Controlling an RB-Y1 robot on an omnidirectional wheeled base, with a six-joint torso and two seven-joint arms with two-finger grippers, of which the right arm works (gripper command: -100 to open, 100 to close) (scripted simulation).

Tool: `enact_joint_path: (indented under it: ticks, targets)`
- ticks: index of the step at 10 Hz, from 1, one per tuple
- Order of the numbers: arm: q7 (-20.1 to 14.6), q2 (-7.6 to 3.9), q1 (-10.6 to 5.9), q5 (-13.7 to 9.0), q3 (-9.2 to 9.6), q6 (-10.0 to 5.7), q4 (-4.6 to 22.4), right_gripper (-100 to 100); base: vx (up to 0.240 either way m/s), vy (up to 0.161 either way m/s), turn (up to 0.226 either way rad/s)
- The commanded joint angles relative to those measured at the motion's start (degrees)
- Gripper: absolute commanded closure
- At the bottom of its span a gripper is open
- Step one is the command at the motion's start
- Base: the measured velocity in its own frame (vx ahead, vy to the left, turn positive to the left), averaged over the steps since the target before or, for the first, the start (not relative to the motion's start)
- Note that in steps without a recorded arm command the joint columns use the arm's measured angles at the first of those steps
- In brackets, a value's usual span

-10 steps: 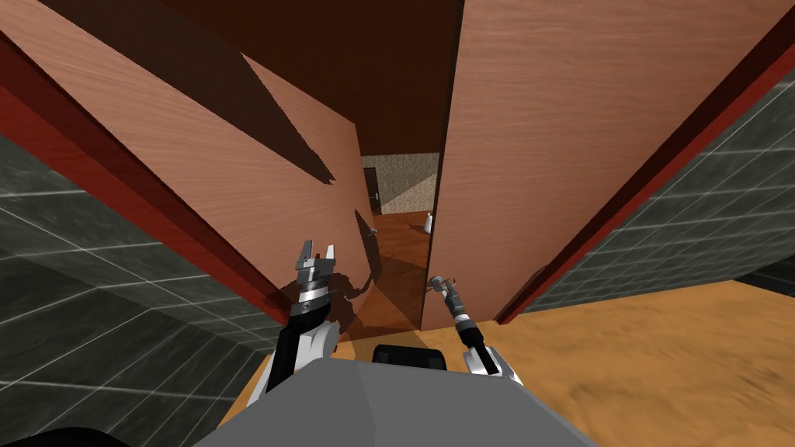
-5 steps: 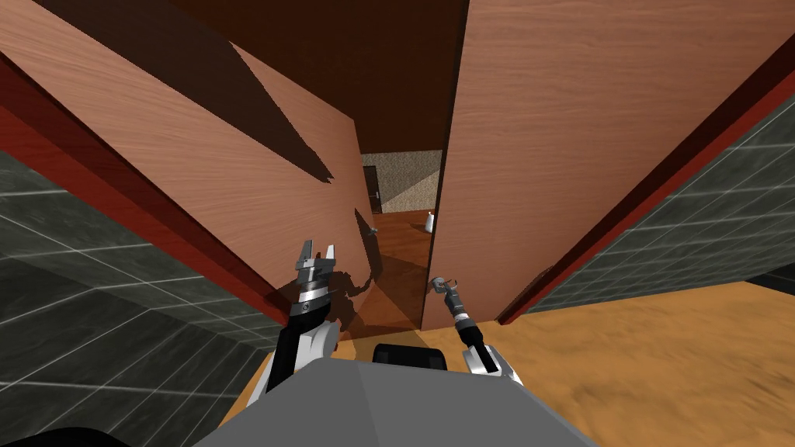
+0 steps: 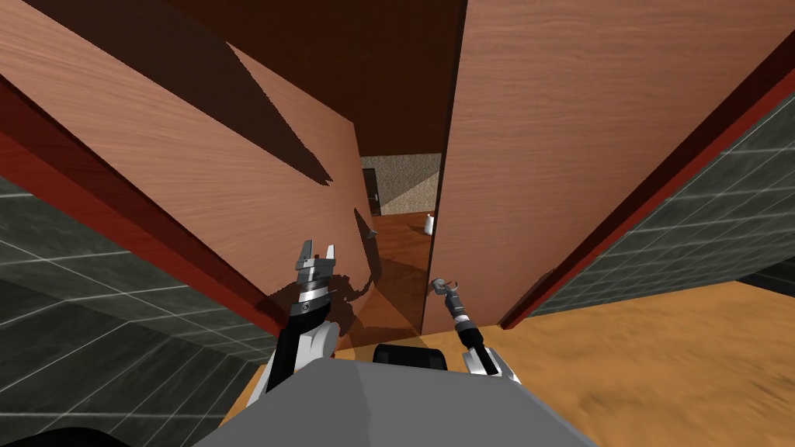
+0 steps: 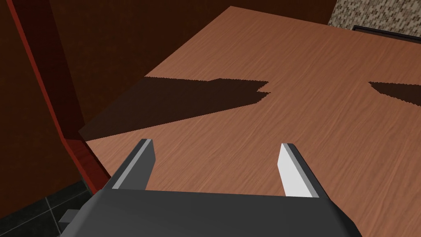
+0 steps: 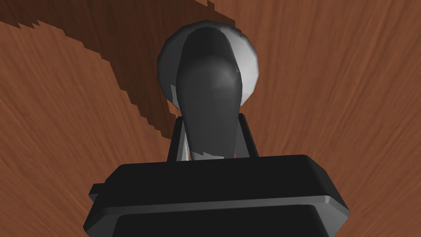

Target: Push the door open

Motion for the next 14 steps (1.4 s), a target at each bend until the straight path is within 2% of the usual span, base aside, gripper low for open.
enact_joint_path:
  ticks: [1, 6, 14]
  targets:
    - [0.87, 0.03, -0.85, -0.52, -1.15, -0.14, -0.34, 100, 0.183, 0.033, -0.047]
    - [3.81, 1.21, -1.95, -1.9, -4.01, 0.38, 0.59, 100, 0.197, 0.061, -0.071]
    - [8.96, 3.91, -3.87, -4.3, -9.02, 1.29, 2.2, 100, 0.152, 0.059, -0.081]
